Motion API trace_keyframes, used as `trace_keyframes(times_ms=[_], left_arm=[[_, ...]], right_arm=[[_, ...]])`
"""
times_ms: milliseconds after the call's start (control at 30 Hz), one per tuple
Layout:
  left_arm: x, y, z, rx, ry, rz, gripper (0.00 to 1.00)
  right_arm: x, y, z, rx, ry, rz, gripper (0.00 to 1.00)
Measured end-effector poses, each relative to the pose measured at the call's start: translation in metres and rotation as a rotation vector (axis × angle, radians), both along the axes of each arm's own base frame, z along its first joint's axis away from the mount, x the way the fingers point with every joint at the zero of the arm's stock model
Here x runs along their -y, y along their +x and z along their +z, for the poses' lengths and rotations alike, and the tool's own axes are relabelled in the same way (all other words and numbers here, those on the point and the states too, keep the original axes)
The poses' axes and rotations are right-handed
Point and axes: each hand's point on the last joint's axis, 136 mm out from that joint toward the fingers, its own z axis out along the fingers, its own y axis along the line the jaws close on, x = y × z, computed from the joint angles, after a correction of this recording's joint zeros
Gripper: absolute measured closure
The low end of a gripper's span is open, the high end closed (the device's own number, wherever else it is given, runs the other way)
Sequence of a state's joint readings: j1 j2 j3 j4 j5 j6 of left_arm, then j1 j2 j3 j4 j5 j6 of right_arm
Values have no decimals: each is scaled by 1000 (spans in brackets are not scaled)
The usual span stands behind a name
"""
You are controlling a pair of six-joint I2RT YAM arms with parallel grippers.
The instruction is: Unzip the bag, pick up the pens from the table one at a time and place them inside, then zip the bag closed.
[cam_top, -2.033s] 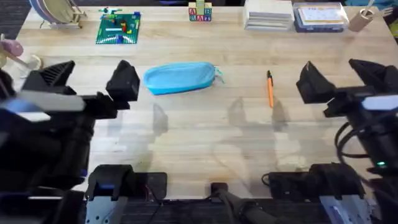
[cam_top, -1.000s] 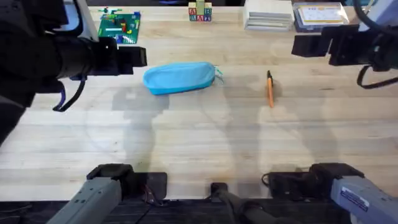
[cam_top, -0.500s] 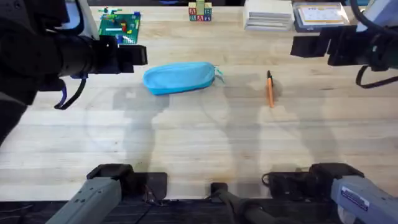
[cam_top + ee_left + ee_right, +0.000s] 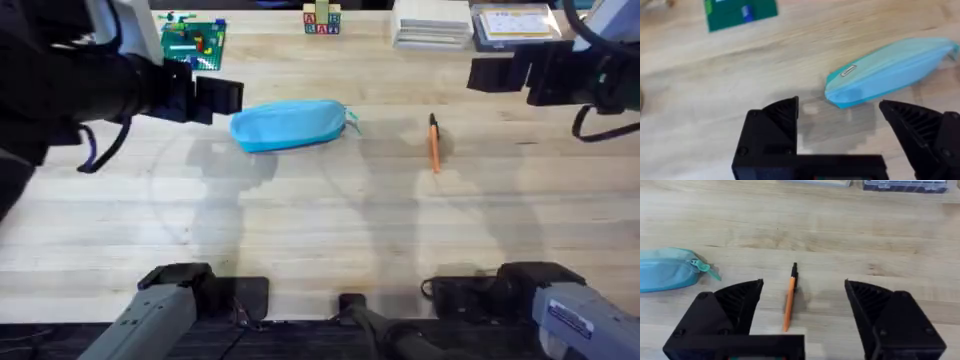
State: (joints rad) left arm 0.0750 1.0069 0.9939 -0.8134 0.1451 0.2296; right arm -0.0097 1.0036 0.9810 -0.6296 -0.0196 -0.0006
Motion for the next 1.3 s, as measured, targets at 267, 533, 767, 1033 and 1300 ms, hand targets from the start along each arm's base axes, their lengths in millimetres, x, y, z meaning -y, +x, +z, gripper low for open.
trace_keyframes(times_ms=[267,533,767,1033,1300], left_arm=[[9,-3,7,72,-89,-279,10],[1,14,-13,90,-152,-420,8],[-5,27,-38,46,-177,-444,8],[0,34,-52,99,-128,-611,9],[0,32,-69,108,-197,-683,9]], right_arm=[[0,0,0,0,0,0,5],[0,0,0,0,0,0,4],[0,0,0,0,0,0,5],[0,0,0,0,0,0,5],[0,0,0,0,0,0,5]])
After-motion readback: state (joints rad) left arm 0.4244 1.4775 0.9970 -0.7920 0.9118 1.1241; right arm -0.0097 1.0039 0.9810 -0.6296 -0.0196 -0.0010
